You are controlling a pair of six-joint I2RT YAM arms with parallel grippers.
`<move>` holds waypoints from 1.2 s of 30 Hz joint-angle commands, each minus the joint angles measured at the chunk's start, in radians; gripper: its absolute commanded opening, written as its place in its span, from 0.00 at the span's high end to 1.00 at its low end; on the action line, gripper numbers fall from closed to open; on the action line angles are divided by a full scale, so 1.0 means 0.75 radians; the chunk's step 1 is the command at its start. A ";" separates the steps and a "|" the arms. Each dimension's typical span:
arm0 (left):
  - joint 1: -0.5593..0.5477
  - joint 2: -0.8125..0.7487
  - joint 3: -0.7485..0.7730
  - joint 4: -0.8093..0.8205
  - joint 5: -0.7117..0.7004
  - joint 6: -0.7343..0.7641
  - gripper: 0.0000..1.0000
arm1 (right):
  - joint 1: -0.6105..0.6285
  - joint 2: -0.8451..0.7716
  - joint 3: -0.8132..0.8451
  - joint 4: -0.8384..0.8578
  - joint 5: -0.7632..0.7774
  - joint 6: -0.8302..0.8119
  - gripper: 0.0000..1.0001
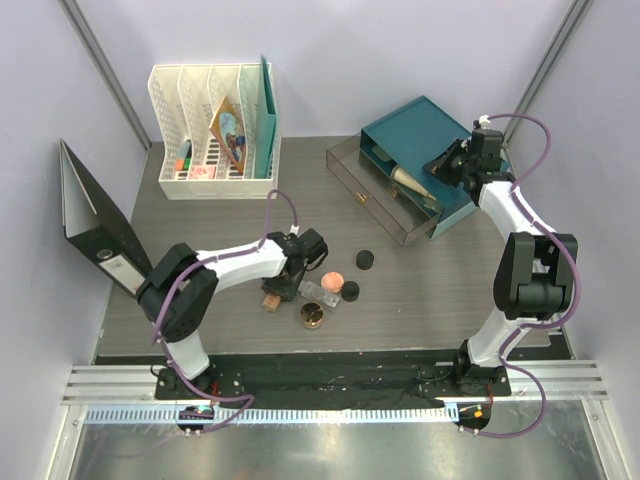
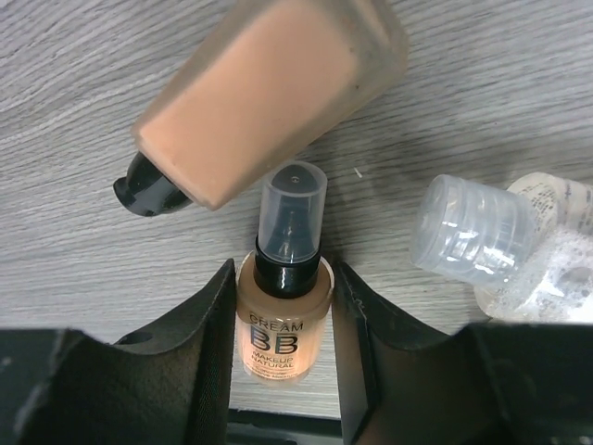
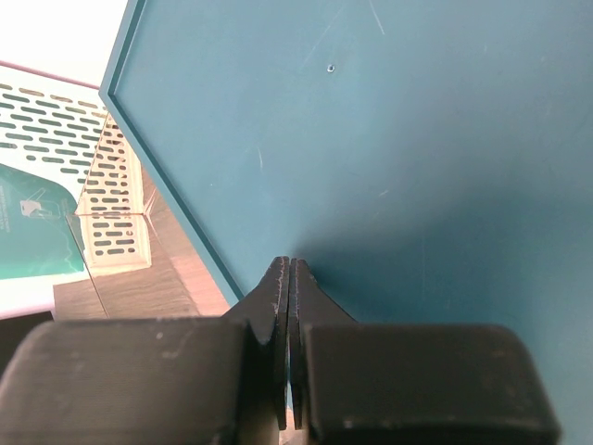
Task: Organize the makeup
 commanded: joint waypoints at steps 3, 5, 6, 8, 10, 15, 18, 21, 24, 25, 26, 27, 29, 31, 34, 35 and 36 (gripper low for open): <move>0.006 -0.173 -0.102 0.043 -0.034 0.026 0.79 | 0.016 0.056 -0.073 -0.270 0.022 -0.034 0.99; 0.006 -0.236 -0.094 0.047 0.011 0.044 0.93 | 0.016 0.065 -0.071 -0.272 0.022 -0.034 0.99; 0.006 -0.253 -0.068 0.031 0.015 0.047 1.00 | 0.016 0.065 -0.069 -0.270 0.022 -0.032 0.99; 0.004 -0.294 -0.004 0.008 0.034 0.051 1.00 | 0.016 0.073 -0.065 -0.270 0.020 -0.032 0.99; 0.004 -0.313 0.053 -0.018 0.040 0.053 1.00 | 0.016 0.075 -0.063 -0.270 0.020 -0.032 0.99; 0.006 -0.311 0.337 0.000 0.069 0.049 1.00 | 0.018 0.085 -0.059 -0.270 0.016 -0.030 0.99; 0.006 -0.260 0.538 0.043 0.069 0.028 1.00 | 0.018 0.087 -0.059 -0.270 0.016 -0.032 0.99; 0.006 -0.155 0.744 0.092 0.119 0.002 1.00 | 0.018 0.091 -0.057 -0.268 0.016 -0.034 0.99; 0.004 -0.006 0.936 0.129 0.177 -0.068 1.00 | 0.018 0.091 -0.055 -0.270 0.020 -0.036 0.99; 0.006 0.067 0.981 0.139 0.256 -0.080 1.00 | 0.018 0.091 -0.057 -0.270 0.020 -0.034 0.99; 0.004 0.112 1.073 0.143 0.287 -0.100 1.00 | 0.018 0.093 -0.057 -0.268 0.018 -0.034 0.99; 0.006 0.147 1.116 0.156 0.326 -0.139 1.00 | 0.018 0.093 -0.055 -0.270 0.018 -0.036 0.99; 0.004 0.245 1.221 0.180 0.416 -0.186 1.00 | 0.018 0.091 -0.057 -0.268 0.018 -0.036 0.99; 0.006 0.293 1.264 0.235 0.486 -0.262 1.00 | 0.018 0.089 -0.057 -0.268 0.020 -0.038 0.99; 0.006 0.342 1.299 0.327 0.545 -0.340 1.00 | 0.018 0.089 -0.057 -0.268 0.020 -0.040 0.99; 0.006 0.354 1.297 0.352 0.559 -0.360 1.00 | 0.018 0.089 -0.059 -0.268 0.020 -0.040 0.99; 0.004 0.360 1.299 0.399 0.568 -0.367 1.00 | 0.018 0.087 -0.061 -0.268 0.022 -0.038 0.99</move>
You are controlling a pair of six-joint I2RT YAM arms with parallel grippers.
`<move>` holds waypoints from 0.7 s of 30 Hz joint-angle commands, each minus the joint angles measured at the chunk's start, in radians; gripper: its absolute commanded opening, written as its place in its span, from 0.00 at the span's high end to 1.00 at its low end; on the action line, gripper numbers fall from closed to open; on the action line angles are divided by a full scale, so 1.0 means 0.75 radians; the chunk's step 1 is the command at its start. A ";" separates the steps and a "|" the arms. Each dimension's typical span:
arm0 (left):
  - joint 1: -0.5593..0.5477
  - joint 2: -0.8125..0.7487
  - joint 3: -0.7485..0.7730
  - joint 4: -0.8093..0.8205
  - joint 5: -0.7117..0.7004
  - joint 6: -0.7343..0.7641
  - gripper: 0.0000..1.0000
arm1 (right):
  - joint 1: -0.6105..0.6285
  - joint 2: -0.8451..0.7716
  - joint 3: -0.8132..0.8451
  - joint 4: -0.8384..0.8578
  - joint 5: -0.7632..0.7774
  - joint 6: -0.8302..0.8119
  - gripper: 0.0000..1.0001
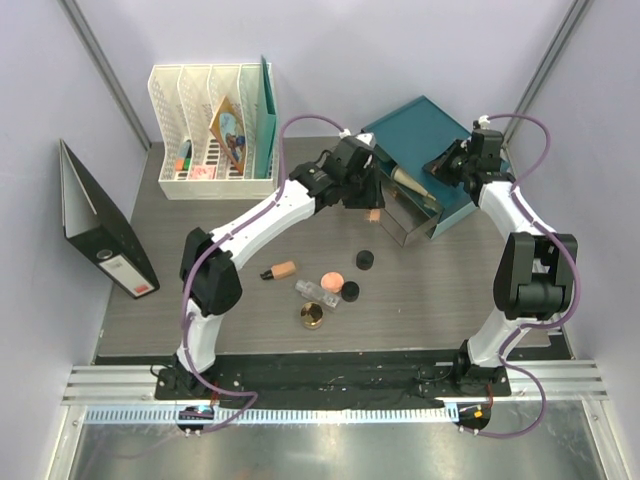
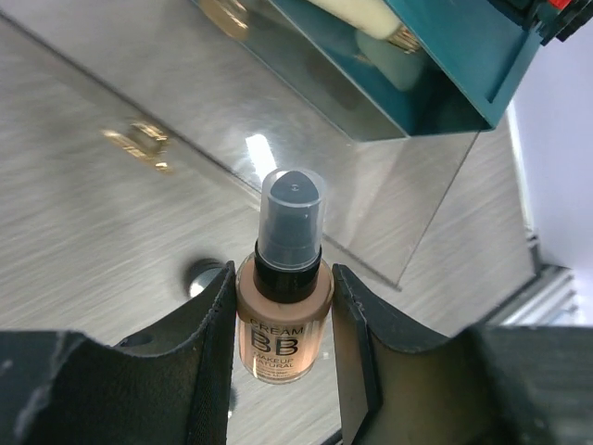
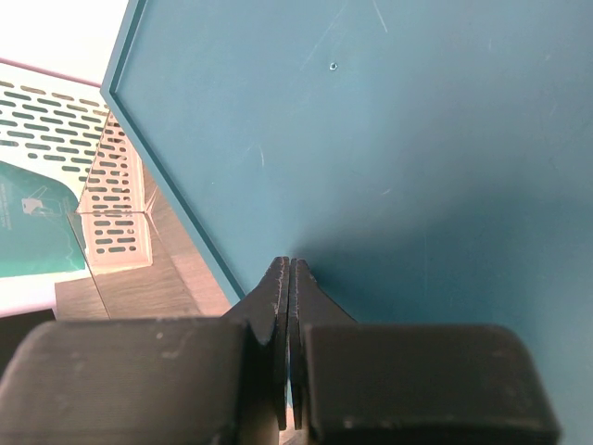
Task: Organize the makeup
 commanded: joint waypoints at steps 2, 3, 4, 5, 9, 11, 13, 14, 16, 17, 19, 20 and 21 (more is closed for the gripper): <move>0.002 0.003 0.082 0.237 0.145 -0.158 1.00 | 0.018 0.086 -0.065 -0.270 0.030 -0.042 0.99; 0.002 0.017 0.086 0.265 0.147 -0.166 1.00 | 0.018 0.086 -0.067 -0.268 0.030 -0.042 0.99; 0.002 0.027 0.094 0.278 0.153 -0.179 1.00 | 0.018 0.088 -0.069 -0.268 0.028 -0.042 0.99; 0.004 0.037 0.110 0.294 0.165 -0.201 1.00 | 0.018 0.090 -0.073 -0.268 0.028 -0.040 0.99; 0.006 0.113 0.172 0.360 0.200 -0.275 0.99 | 0.018 0.084 -0.081 -0.268 0.028 -0.044 0.99; 0.006 0.168 0.217 0.384 0.212 -0.307 0.95 | 0.018 0.084 -0.082 -0.270 0.026 -0.046 0.99; 0.006 0.217 0.243 0.411 0.231 -0.334 0.81 | 0.018 0.082 -0.082 -0.270 0.026 -0.046 0.99; 0.006 0.228 0.247 0.439 0.235 -0.338 0.75 | 0.018 0.080 -0.084 -0.268 0.026 -0.046 0.99; 0.004 0.248 0.243 0.464 0.213 -0.348 0.67 | 0.018 0.080 -0.084 -0.268 0.024 -0.046 0.99; 0.004 0.262 0.241 0.482 0.208 -0.346 0.66 | 0.018 0.078 -0.086 -0.268 0.024 -0.046 0.99; 0.006 0.277 0.243 0.484 0.188 -0.336 0.65 | 0.018 0.078 -0.086 -0.270 0.024 -0.048 0.99; 0.006 0.289 0.243 0.484 0.170 -0.334 0.64 | 0.018 0.076 -0.088 -0.268 0.022 -0.048 0.99; 0.008 0.293 0.245 0.478 0.161 -0.332 0.64 | 0.018 0.076 -0.088 -0.268 0.022 -0.046 0.99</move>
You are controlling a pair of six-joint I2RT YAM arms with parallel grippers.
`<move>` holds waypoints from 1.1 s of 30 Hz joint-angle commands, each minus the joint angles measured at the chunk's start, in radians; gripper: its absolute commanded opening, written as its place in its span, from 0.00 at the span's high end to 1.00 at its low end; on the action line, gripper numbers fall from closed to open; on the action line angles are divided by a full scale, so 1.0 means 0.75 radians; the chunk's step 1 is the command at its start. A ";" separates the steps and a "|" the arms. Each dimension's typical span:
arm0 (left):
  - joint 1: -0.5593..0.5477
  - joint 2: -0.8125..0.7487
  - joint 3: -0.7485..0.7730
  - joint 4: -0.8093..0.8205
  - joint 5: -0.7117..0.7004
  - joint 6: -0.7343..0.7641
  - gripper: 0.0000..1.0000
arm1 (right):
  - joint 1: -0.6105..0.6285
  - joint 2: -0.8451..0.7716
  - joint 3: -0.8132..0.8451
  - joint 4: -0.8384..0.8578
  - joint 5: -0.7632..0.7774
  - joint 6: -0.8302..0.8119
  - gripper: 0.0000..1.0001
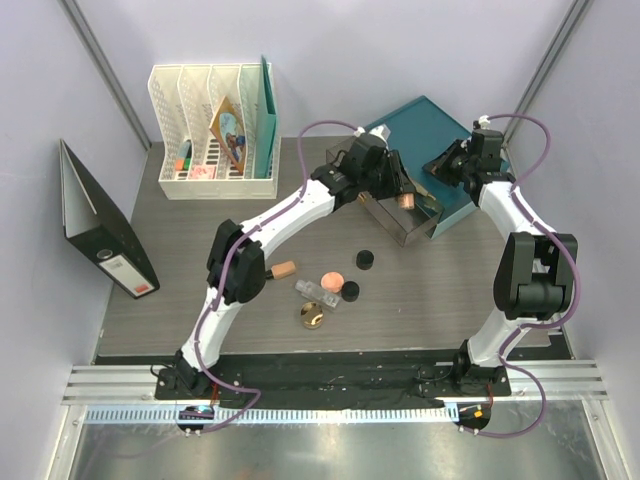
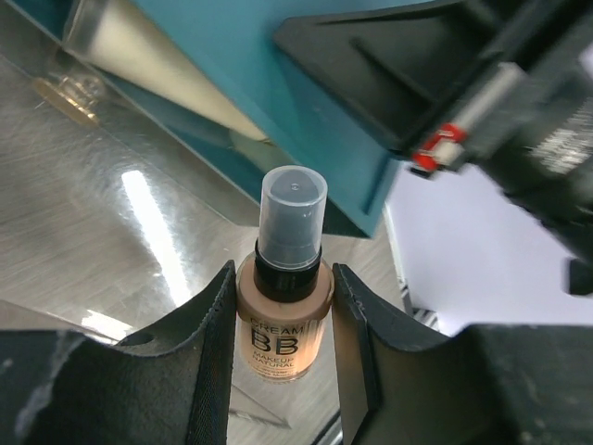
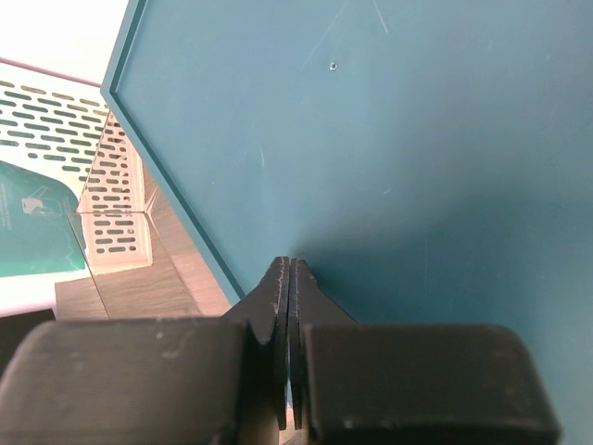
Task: Organize the makeup
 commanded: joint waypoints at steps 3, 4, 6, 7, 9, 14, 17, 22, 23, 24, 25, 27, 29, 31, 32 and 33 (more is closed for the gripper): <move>0.008 0.024 0.058 0.105 -0.033 0.003 0.54 | 0.018 0.072 -0.084 -0.273 0.022 -0.046 0.99; 0.006 0.026 0.056 0.111 -0.031 0.007 0.52 | 0.018 0.072 -0.086 -0.273 0.022 -0.046 0.99; 0.008 0.032 0.058 0.125 -0.037 0.009 0.43 | 0.018 0.074 -0.086 -0.273 0.020 -0.046 0.99; 0.006 0.032 0.056 0.127 -0.039 0.007 0.40 | 0.018 0.072 -0.088 -0.275 0.022 -0.046 0.99; 0.008 0.026 0.060 0.134 -0.047 0.013 0.36 | 0.018 0.072 -0.090 -0.273 0.020 -0.046 0.99; 0.027 -0.047 0.042 0.109 -0.025 0.099 0.36 | 0.018 0.066 -0.094 -0.273 0.018 -0.044 0.99; 0.031 -0.180 -0.018 0.038 -0.066 0.282 0.34 | 0.018 0.057 -0.098 -0.273 0.022 -0.050 0.99; 0.033 -0.517 -0.253 -0.160 -0.273 0.639 0.26 | 0.018 0.049 -0.102 -0.271 0.024 -0.050 0.99; 0.033 -0.566 -0.302 -0.185 -0.311 0.694 0.25 | 0.018 0.049 -0.102 -0.273 0.024 -0.050 0.99; 0.033 -0.611 -0.399 -0.212 -0.346 0.808 0.23 | 0.018 0.049 -0.102 -0.273 0.022 -0.050 0.99; 0.033 -0.666 -0.457 -0.259 -0.419 0.858 0.20 | 0.018 0.049 -0.102 -0.273 0.024 -0.050 0.99; 0.033 -0.800 -0.616 -0.304 -0.472 0.962 0.19 | 0.018 0.055 -0.106 -0.271 0.022 -0.048 0.99; 0.033 -0.910 -0.729 -0.355 -0.513 1.095 0.17 | 0.018 0.057 -0.106 -0.269 0.016 -0.050 0.99; 0.033 -0.955 -0.878 -0.402 -0.526 1.207 0.17 | 0.018 0.066 -0.106 -0.263 0.014 -0.044 0.99; 0.033 -0.976 -0.917 -0.423 -0.522 1.230 0.17 | 0.018 0.068 -0.106 -0.260 0.010 -0.040 0.99; 0.033 -0.994 -0.983 -0.441 -0.522 1.245 0.16 | 0.018 0.074 -0.106 -0.260 0.006 -0.040 0.99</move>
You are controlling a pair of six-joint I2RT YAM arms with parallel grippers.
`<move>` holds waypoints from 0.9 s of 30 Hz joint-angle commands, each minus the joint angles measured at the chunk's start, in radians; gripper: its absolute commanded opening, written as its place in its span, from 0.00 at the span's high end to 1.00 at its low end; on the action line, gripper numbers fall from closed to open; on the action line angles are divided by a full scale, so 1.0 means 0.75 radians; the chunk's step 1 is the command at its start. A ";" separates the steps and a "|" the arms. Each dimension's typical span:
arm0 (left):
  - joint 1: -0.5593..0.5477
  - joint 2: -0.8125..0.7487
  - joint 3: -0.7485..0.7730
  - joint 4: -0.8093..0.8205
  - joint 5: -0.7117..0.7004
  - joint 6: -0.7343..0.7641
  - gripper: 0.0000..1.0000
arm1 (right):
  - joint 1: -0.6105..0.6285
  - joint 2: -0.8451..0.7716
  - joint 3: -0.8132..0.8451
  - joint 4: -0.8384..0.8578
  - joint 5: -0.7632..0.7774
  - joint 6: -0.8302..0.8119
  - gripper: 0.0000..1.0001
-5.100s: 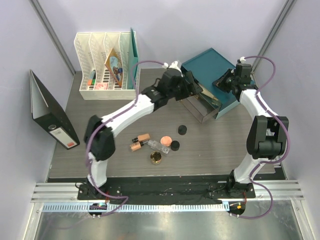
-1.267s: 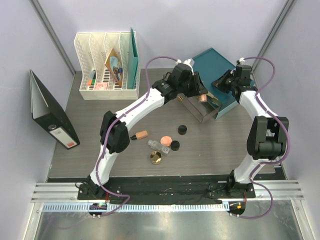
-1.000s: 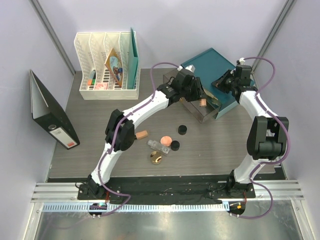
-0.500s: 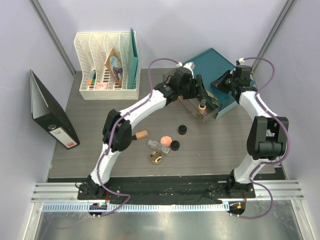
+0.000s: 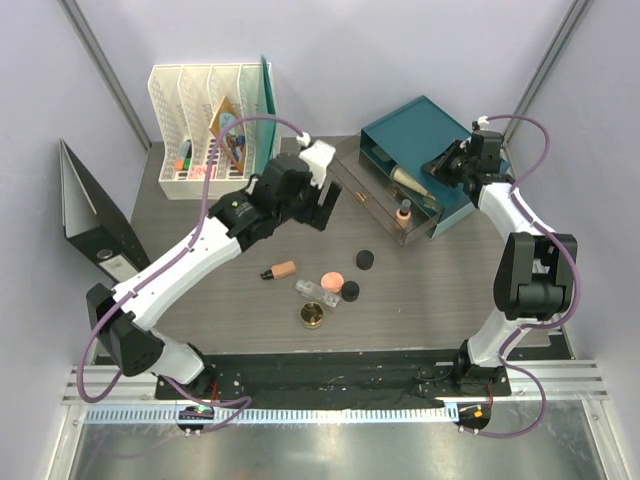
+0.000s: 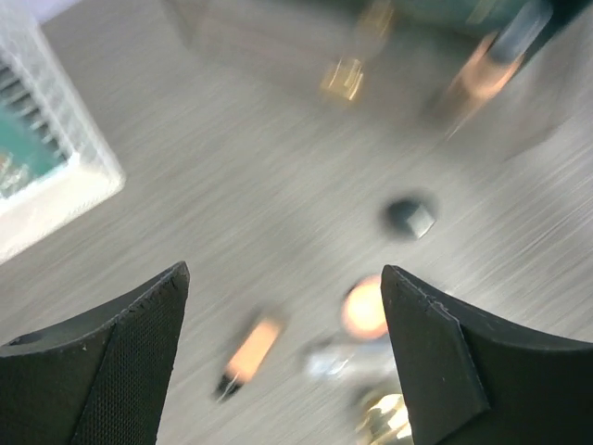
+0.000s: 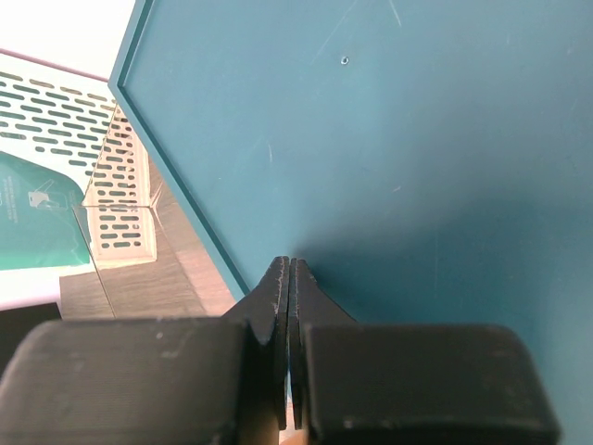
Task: Organize the makeup
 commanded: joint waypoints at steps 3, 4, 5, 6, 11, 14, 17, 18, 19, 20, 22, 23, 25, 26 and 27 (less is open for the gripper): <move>0.007 0.016 -0.272 -0.253 -0.050 0.287 0.17 | 0.018 0.083 -0.085 -0.291 0.024 -0.036 0.99; 0.007 0.022 -0.282 -0.283 -0.034 0.287 0.17 | 0.020 0.084 -0.087 -0.289 0.022 -0.036 0.99; 0.007 0.030 -0.290 -0.296 -0.032 0.266 0.17 | 0.020 0.084 -0.089 -0.289 0.024 -0.036 0.99; 0.007 0.055 -0.313 -0.304 -0.030 0.260 0.17 | 0.022 0.081 -0.091 -0.287 0.024 -0.039 0.99; 0.007 0.138 -0.368 -0.259 -0.068 0.237 0.16 | 0.022 0.081 -0.102 -0.285 0.020 -0.039 0.99; 0.007 0.226 -0.348 -0.251 -0.064 0.237 0.16 | 0.022 0.077 -0.110 -0.285 0.022 -0.043 0.99; 0.009 0.335 -0.313 -0.281 -0.075 0.225 0.18 | 0.024 0.071 -0.112 -0.285 0.020 -0.043 0.99; 0.007 0.355 -0.311 -0.283 -0.081 0.217 0.19 | 0.024 0.069 -0.112 -0.285 0.024 -0.043 0.99; 0.007 0.374 -0.311 -0.284 -0.097 0.211 0.19 | 0.022 0.069 -0.114 -0.287 0.024 -0.043 0.99; 0.009 0.398 -0.317 -0.279 -0.109 0.209 0.20 | 0.022 0.067 -0.112 -0.283 0.026 -0.045 0.99; 0.015 0.413 -0.337 -0.245 -0.132 0.187 0.21 | 0.024 0.065 -0.114 -0.285 0.028 -0.043 0.99; 0.021 0.417 -0.356 -0.232 -0.156 0.170 0.21 | 0.022 0.065 -0.114 -0.287 0.026 -0.045 0.99; 0.053 0.421 -0.364 -0.218 -0.158 0.139 0.23 | 0.022 0.063 -0.116 -0.285 0.026 -0.045 0.99; 0.064 0.423 -0.366 -0.216 -0.154 0.129 0.23 | 0.024 0.063 -0.116 -0.287 0.026 -0.045 0.99; 0.074 0.425 -0.368 -0.212 -0.150 0.123 0.24 | 0.024 0.065 -0.118 -0.285 0.026 -0.045 0.99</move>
